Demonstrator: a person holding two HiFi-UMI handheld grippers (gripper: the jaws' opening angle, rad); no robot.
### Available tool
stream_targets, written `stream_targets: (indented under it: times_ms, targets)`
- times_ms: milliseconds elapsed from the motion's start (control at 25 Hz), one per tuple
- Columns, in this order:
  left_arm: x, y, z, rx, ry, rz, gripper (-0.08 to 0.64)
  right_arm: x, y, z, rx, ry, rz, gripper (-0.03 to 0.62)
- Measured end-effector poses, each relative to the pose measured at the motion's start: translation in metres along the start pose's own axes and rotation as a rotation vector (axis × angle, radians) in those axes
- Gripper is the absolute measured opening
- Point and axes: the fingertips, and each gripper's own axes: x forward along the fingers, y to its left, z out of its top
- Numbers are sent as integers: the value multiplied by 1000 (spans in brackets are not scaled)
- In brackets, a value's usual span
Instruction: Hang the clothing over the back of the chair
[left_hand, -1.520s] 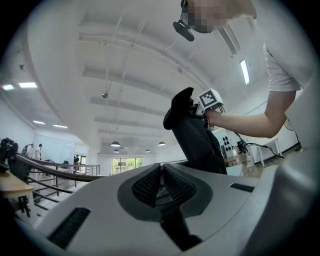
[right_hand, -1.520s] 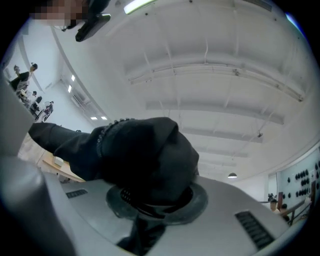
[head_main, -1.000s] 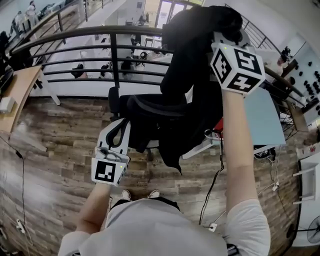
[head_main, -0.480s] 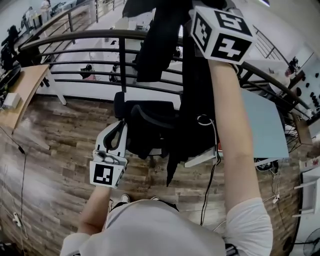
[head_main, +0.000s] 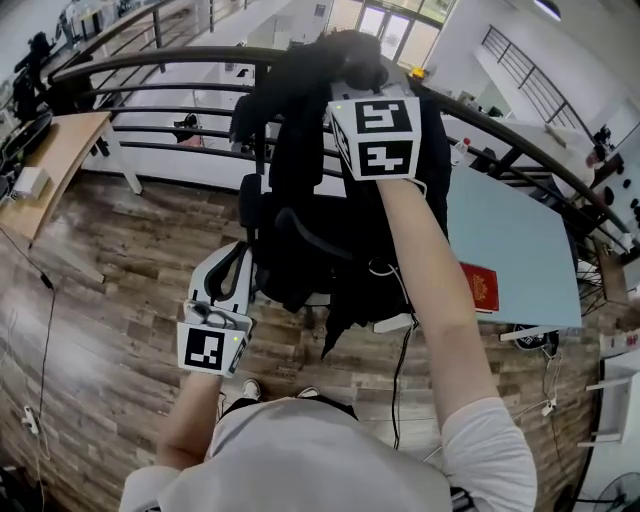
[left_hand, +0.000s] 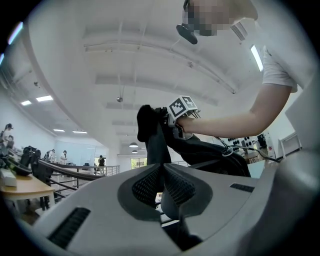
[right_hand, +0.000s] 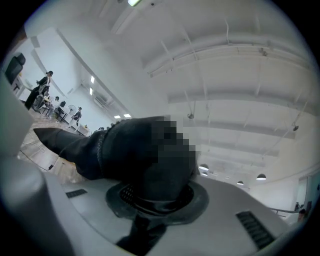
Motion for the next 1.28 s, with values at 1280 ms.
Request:
stream_targets:
  times_ms: [1280]
  targets:
    - [-18, 4, -18, -37, 37, -11, 40, -39, 126, -216, -218, 850, 586, 310]
